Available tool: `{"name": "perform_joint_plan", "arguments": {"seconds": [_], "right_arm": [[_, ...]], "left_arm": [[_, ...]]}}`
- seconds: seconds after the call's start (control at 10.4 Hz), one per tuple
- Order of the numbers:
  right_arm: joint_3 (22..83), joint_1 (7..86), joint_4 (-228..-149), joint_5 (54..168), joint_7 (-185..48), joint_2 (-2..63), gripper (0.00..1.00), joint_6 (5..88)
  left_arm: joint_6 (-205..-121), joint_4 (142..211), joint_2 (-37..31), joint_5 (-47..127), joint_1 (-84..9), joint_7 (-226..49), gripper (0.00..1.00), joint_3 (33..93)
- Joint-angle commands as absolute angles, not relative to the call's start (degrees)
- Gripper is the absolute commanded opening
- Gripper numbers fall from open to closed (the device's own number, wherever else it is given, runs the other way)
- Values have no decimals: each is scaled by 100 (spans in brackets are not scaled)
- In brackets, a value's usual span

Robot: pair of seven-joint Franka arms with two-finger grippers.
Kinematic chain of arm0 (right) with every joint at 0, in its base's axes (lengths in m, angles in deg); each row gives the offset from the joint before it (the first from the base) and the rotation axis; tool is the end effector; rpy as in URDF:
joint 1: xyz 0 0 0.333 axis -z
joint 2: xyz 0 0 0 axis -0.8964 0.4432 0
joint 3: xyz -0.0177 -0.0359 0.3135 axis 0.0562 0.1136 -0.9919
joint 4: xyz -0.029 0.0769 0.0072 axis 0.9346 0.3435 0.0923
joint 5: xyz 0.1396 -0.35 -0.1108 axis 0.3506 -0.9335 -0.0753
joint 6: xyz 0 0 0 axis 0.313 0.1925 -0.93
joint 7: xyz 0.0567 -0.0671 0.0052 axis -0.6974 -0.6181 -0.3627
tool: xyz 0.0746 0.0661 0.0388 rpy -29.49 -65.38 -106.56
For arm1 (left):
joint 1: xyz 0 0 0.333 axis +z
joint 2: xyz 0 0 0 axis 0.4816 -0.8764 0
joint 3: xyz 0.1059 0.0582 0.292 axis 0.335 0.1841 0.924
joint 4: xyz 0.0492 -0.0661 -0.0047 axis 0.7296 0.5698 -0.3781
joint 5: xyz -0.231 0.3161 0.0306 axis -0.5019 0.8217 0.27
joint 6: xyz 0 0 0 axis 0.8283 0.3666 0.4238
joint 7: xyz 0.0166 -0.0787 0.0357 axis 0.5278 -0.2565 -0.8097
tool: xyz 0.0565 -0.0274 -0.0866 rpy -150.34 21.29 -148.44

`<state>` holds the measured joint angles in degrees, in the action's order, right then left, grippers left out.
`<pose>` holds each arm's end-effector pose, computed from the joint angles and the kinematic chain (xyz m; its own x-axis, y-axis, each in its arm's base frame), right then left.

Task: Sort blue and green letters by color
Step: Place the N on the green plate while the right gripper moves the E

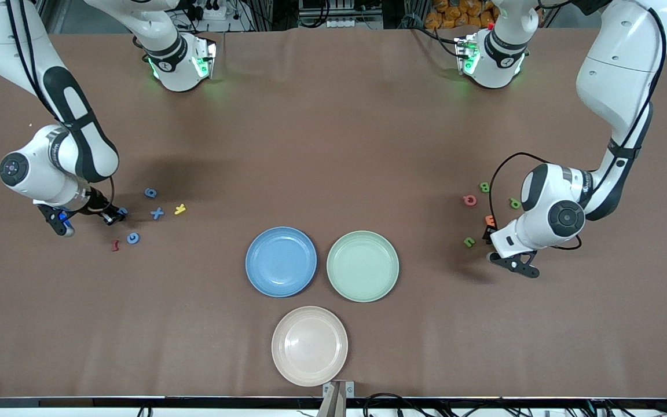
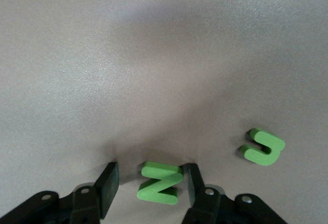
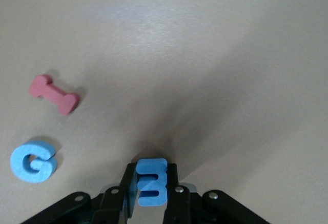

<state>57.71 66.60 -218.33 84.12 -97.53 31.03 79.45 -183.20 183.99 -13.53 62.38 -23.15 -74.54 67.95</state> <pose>0.5153 -0.1346 0.1763 0.6970 -0.7145 -0.0605 -0.7147 -0.6991 0.0219 0.6209 -0.0787 0.1745 0.9155 -0.3936 -0.0833 -0.3943 -0.9189 0.0083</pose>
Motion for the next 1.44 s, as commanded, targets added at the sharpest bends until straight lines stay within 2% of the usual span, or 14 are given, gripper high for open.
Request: {"name": "perform_joint_plan", "arguments": {"seconds": [0.0,0.1,0.19,0.48,0.77,1.16,1.35], "right_arm": [[5719,6650,-21450,8348,-8913,2838,6,7322],[5684,6650,-21275,8322,-8511,2846,6,7129],[5666,6650,-21116,8322,-8124,2846,8,6936],[5359,6641,-20852,8322,-7288,2846,8,6749],[4964,6466,-20658,8322,-6828,2864,8,6758],[4822,5756,-20360,8383,-6959,2916,8,6758],[4831,5308,-19974,8383,-7388,3144,8,6758]], "left_arm": [[-18428,18351,-1426,6417,-2343,-7611,30,6813],[-18428,18342,-1426,6417,-2352,-7610,9,6813],[-18428,18342,-1418,6417,-2343,-7610,0,6813],[-18419,18255,-1313,6409,-2361,-7610,0,6778],[-18235,17737,-1268,6268,-2641,-7610,0,6734],[-18235,17218,-1347,5759,-3194,-7610,0,6681],[-18278,17069,-1365,5539,-3589,-7811,0,6681]]}}
